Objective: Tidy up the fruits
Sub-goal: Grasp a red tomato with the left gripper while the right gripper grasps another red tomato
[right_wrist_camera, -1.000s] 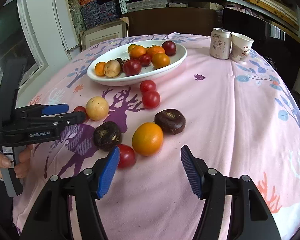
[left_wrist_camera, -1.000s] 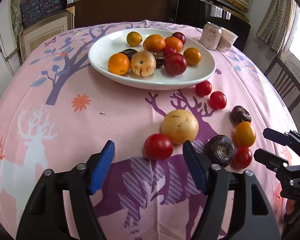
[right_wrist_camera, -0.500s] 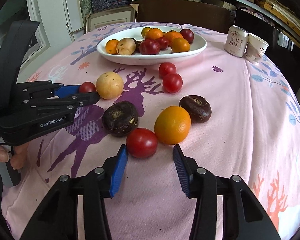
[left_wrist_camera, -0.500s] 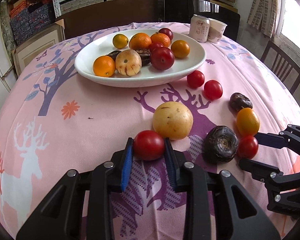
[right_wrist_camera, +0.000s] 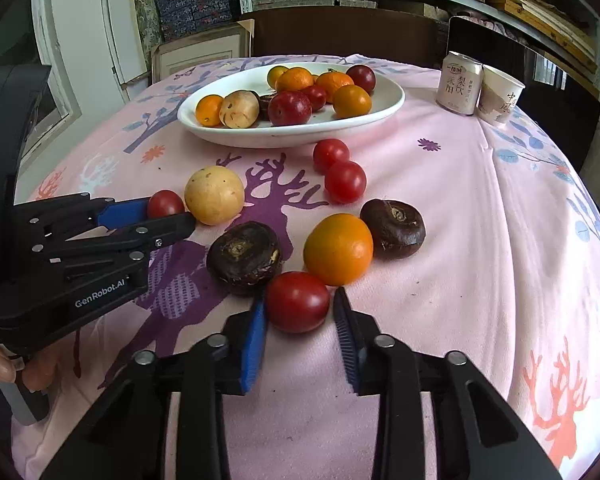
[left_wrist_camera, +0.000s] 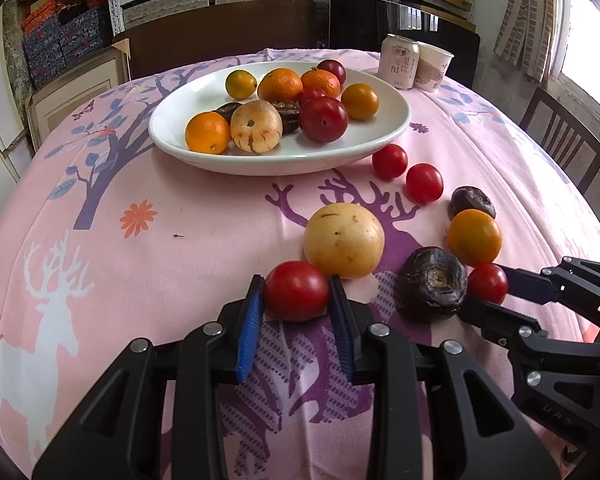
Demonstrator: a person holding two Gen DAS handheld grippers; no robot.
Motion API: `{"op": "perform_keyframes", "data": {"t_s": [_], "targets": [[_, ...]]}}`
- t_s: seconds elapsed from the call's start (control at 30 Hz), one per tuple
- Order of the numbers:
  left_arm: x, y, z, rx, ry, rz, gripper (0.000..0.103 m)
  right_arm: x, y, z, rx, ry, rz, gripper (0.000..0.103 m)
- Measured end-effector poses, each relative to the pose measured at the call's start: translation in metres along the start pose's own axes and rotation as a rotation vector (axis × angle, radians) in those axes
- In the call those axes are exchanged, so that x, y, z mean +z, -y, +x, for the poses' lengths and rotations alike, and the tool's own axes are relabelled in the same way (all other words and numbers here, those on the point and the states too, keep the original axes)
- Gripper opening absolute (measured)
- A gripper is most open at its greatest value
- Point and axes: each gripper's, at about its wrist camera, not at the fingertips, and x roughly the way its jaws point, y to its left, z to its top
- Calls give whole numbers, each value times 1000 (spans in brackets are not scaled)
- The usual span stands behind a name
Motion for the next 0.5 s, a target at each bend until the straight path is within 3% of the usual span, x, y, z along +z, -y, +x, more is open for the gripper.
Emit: {"op": "perform_keyframes", "data": {"t_s": [0.2,0.5], "targets": [[2,-3,-1,-32,5,-21,29,-6,16,-7,90,3,87,30],[6,7,-23,-15,88,15,28,-12,29,-35,167,139,124,30]]}}
